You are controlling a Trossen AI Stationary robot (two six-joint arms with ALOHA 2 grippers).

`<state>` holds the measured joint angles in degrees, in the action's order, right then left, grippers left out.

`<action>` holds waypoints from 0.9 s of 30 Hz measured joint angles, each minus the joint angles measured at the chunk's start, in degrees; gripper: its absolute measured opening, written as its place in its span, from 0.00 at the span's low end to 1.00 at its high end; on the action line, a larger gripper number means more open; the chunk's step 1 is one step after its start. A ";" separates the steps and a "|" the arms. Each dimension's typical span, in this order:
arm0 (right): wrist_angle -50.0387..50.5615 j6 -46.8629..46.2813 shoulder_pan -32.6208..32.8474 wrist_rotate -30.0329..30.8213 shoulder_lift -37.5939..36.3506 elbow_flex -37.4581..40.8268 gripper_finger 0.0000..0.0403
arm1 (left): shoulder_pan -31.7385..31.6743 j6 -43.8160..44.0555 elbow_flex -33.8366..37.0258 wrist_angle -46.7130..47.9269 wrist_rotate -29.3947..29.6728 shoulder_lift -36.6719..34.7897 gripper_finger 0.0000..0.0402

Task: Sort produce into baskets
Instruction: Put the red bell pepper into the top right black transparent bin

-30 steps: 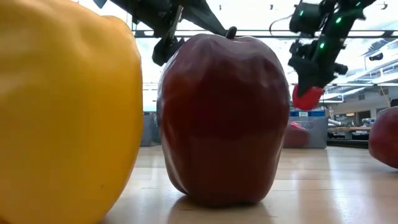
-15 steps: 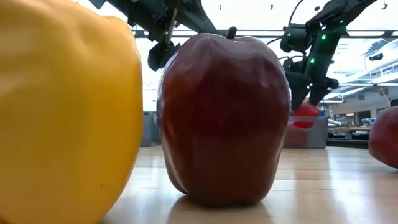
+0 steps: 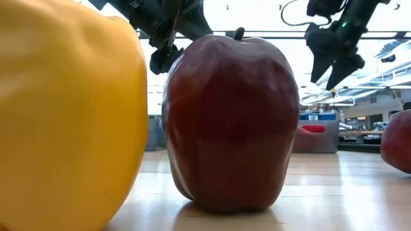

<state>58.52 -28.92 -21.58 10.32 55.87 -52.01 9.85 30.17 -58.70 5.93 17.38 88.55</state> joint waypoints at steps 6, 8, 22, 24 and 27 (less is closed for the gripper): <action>2.04 -12.39 16.47 -1.90 -0.74 -0.22 0.97 | 0.04 0.04 0.00 0.00 -0.81 0.00 0.98; 1.65 -17.54 22.50 -2.24 -0.12 -0.22 0.96 | 0.04 -0.11 0.00 -0.01 -0.84 0.00 0.98; -1.28 -46.34 54.83 -0.63 10.86 -0.81 0.92 | 0.37 -0.03 0.00 -0.48 -5.90 0.00 0.98; -1.26 -49.25 58.04 0.24 13.01 -1.92 0.92 | 0.74 0.35 0.00 -0.82 -5.79 0.00 0.98; -1.24 -51.92 62.07 0.51 16.56 -4.58 0.91 | 1.52 0.23 0.00 -2.29 -5.67 0.00 0.98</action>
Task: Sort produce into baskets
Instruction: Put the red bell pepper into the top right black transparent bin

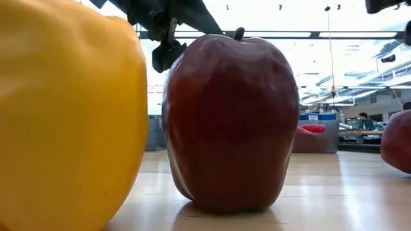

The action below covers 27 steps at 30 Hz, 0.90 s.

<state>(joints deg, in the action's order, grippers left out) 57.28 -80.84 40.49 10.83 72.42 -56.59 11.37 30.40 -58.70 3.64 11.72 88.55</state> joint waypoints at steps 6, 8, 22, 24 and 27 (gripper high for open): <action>0.02 0.87 6.52 -0.56 7.74 -5.62 0.91 | 0.76 -0.08 0.00 -0.79 0.43 0.00 0.98; -0.26 1.11 8.26 -1.60 10.20 -6.85 0.91 | 0.81 -0.07 0.00 -0.79 0.61 0.00 0.98; -1.42 -0.66 15.45 -7.76 15.63 -13.79 0.94 | 0.82 0.03 0.00 -1.61 0.64 0.00 0.98; -0.04 -0.35 15.42 -10.49 15.63 -14.16 0.94 | 0.82 0.03 0.00 -1.69 0.64 0.00 0.98; 1.36 0.97 15.36 -12.47 15.63 -14.89 0.95 | 0.82 -0.02 0.00 -2.20 0.46 0.00 0.98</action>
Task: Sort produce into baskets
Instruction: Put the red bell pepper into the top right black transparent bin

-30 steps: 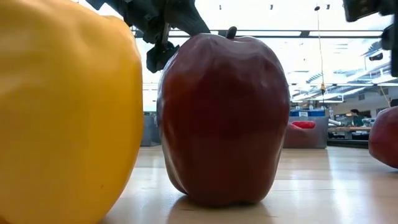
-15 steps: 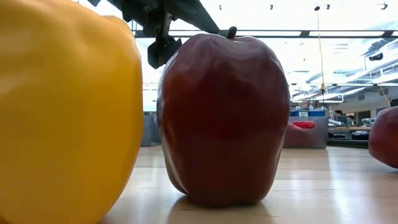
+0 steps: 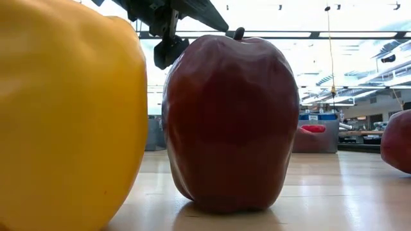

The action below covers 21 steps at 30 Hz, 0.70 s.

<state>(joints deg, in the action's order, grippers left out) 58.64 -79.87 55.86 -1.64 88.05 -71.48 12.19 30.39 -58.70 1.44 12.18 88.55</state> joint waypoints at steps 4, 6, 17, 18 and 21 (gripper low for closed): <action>2.33 1.35 0.63 -1.32 -0.02 -1.58 0.95 | 0.00 -0.04 0.00 0.09 -0.12 0.00 0.98; 3.11 1.91 1.52 -1.18 -0.02 -2.49 0.95 | 0.00 -0.04 0.00 0.15 -0.17 0.00 0.98; 2.10 10.45 5.40 5.39 2.83 -3.32 0.95 | -0.02 -0.13 0.00 0.21 -0.36 0.00 0.98; 1.64 12.18 5.39 6.10 3.23 -3.32 0.95 | -0.06 -0.16 0.00 0.21 -0.36 0.00 0.98; -2.28 16.87 5.20 8.06 4.56 -3.24 0.96 | -0.07 -1.59 0.00 0.24 -0.36 0.00 0.98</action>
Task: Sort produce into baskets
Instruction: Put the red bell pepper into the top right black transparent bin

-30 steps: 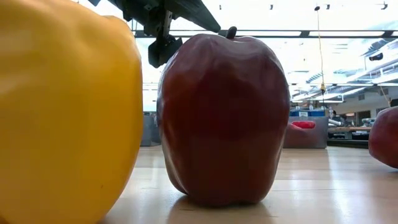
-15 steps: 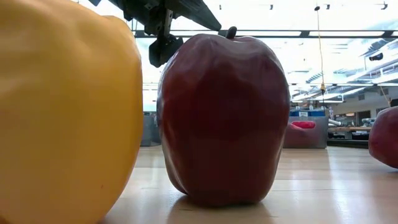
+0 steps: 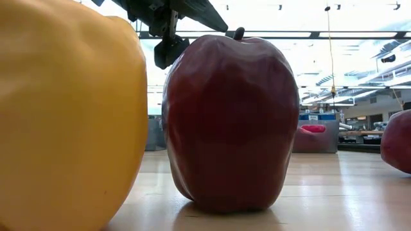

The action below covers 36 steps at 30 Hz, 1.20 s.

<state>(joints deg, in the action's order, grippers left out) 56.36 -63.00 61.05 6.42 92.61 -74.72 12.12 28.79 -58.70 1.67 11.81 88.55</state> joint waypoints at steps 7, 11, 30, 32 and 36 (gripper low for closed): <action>-2.12 1.97 -0.35 1.42 4.78 0.17 0.99 | -0.37 -1.60 0.00 0.02 -0.02 0.00 0.98; 1.20 0.46 -1.25 1.16 7.18 0.23 0.99 | -0.78 -1.77 0.00 0.00 0.04 0.00 0.98; -1.44 -4.78 -3.62 -1.87 9.94 3.48 0.91 | -1.60 -2.86 0.00 0.39 -0.55 0.00 0.98; -1.71 -4.76 -4.06 -1.44 9.94 3.48 0.84 | -1.60 -2.28 0.00 0.69 -0.52 0.00 0.98; -1.53 -4.70 -5.12 -1.44 9.79 3.48 0.73 | -2.82 4.39 0.00 0.46 -0.76 -0.26 0.98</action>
<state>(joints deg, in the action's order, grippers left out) 54.83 -67.70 55.93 4.98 102.39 -71.24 9.30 33.19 -58.70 2.13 11.05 88.29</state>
